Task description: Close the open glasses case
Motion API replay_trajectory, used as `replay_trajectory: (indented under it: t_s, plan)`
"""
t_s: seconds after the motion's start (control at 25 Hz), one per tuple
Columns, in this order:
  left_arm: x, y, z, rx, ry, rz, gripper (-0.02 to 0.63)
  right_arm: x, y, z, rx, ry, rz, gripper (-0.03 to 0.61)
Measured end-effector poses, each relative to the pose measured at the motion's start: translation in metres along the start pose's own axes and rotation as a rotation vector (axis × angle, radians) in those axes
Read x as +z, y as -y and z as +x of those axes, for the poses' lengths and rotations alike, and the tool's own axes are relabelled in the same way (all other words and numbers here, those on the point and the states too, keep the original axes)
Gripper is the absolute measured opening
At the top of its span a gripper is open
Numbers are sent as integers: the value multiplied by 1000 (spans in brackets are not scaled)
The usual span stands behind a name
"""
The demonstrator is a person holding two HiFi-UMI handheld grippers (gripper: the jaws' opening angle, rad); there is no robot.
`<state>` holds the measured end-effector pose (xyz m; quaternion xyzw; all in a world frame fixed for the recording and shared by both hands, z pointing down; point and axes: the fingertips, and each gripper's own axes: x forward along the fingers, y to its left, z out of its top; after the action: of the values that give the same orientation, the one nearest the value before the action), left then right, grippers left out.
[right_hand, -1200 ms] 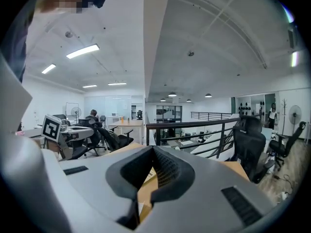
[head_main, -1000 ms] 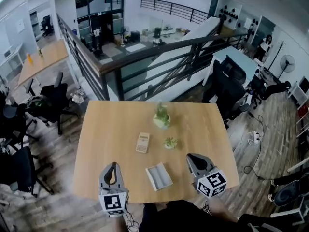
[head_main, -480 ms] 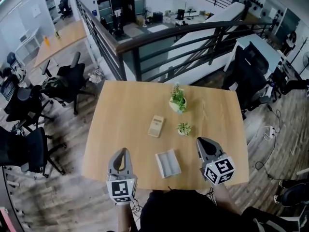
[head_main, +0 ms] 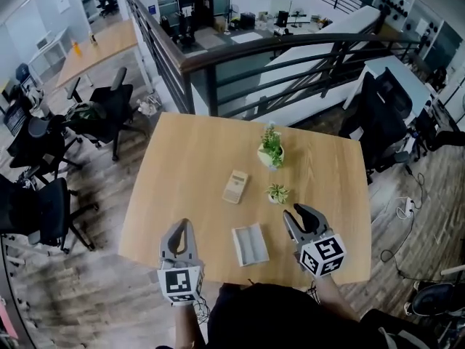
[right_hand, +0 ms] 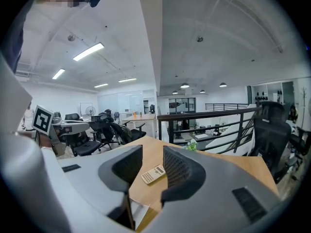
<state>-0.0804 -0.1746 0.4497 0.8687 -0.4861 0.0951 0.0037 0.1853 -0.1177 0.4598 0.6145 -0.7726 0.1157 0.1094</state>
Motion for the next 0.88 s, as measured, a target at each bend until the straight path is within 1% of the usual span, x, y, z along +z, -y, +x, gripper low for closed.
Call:
replay_trajectory:
  t_s: [0.24, 0.4, 0.52, 0.68, 0.88]
  plan:
    - [0, -8, -4, 41, -5, -18, -6, -5, 5, 8, 20, -20, 3, 141]
    - [1, -14, -5, 64, -11, -23, -6, -20, 6, 20, 30, -59, 26, 141]
    - [-3, -16, -13, 77, -19, -28, -5, -44, 2, 32, 52, -111, 62, 141]
    - [-18, -26, -25, 121, -52, -45, -6, -80, -6, 52, 89, -180, 124, 141]
    - [-22, -37, -45, 163, -56, -60, -5, -151, -13, 73, 103, -337, 210, 133]
